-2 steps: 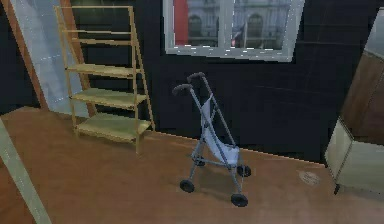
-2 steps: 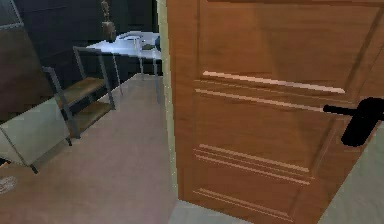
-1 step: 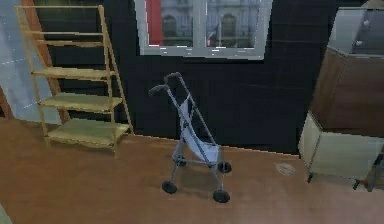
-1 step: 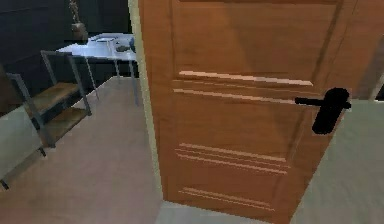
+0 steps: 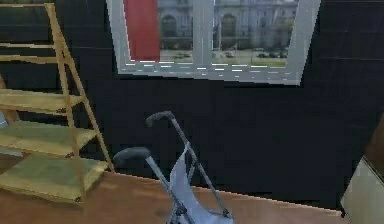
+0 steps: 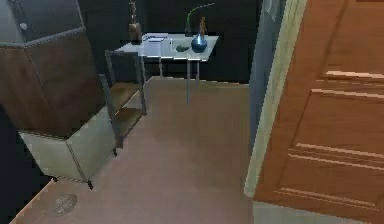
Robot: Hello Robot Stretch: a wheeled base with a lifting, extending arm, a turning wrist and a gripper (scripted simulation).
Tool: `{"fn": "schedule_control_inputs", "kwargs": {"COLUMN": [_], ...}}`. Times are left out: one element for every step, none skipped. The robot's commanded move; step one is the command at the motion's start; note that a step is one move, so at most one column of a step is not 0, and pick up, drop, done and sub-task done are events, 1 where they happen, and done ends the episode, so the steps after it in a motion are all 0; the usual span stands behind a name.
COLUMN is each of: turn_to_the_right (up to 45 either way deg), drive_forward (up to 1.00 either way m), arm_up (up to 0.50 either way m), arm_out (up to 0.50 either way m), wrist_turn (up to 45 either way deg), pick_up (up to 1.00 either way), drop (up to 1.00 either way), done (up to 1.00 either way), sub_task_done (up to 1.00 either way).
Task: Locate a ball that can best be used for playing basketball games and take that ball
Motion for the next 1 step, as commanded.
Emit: {"fn": "schedule_control_inputs", "kwargs": {"turn_to_the_right": [-45.0], "drive_forward": [0.00], "arm_up": [0.00], "arm_out": [0.00], "wrist_turn": [0.0], "pick_up": [0.00], "drop": [0.00], "done": [0.00], "sub_task_done": [0.00]}}
